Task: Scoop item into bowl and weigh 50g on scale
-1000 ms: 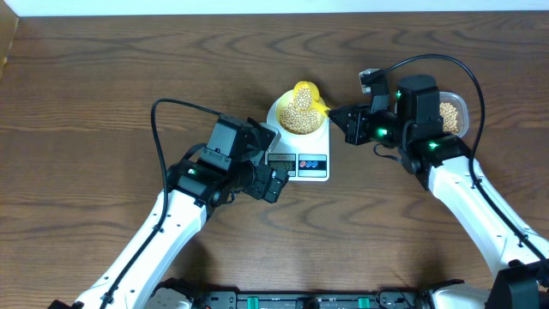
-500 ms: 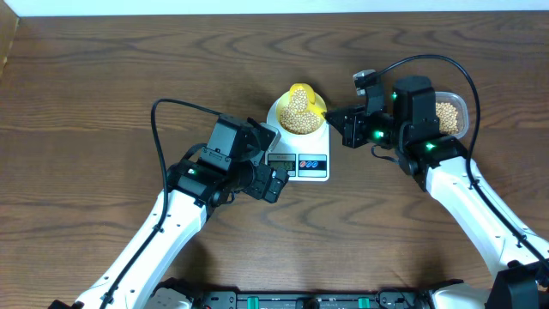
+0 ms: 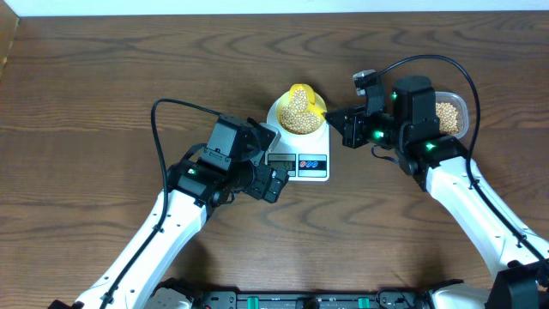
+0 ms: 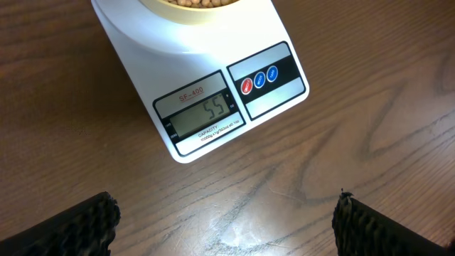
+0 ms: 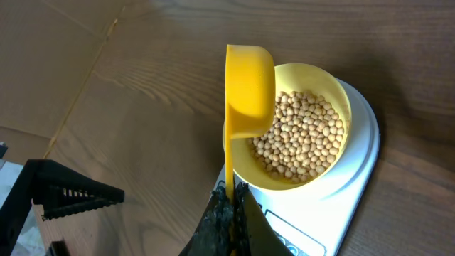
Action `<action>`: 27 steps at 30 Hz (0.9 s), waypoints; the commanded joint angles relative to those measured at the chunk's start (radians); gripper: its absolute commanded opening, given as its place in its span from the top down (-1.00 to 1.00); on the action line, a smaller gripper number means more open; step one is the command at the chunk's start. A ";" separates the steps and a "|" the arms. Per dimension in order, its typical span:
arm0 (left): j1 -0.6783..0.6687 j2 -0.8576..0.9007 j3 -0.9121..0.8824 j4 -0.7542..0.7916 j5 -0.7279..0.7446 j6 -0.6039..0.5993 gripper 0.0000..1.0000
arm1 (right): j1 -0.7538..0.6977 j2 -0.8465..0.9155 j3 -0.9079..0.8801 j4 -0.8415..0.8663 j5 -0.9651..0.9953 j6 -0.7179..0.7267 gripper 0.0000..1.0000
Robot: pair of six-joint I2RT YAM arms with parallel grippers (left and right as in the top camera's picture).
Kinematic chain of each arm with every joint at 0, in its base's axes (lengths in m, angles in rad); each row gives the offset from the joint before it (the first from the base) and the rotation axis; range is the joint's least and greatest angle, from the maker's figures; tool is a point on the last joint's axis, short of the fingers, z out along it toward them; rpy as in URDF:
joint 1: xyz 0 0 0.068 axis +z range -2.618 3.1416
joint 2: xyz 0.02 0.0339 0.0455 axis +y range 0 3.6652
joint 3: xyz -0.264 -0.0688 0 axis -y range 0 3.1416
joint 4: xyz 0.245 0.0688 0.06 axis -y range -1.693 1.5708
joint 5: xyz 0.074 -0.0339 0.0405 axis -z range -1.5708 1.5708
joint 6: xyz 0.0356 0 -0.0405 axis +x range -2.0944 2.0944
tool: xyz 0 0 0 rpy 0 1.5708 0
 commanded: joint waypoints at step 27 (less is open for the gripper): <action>-0.001 0.006 0.015 -0.003 0.008 0.009 -0.96 | 0.006 -0.003 0.001 -0.011 0.037 -0.160 0.98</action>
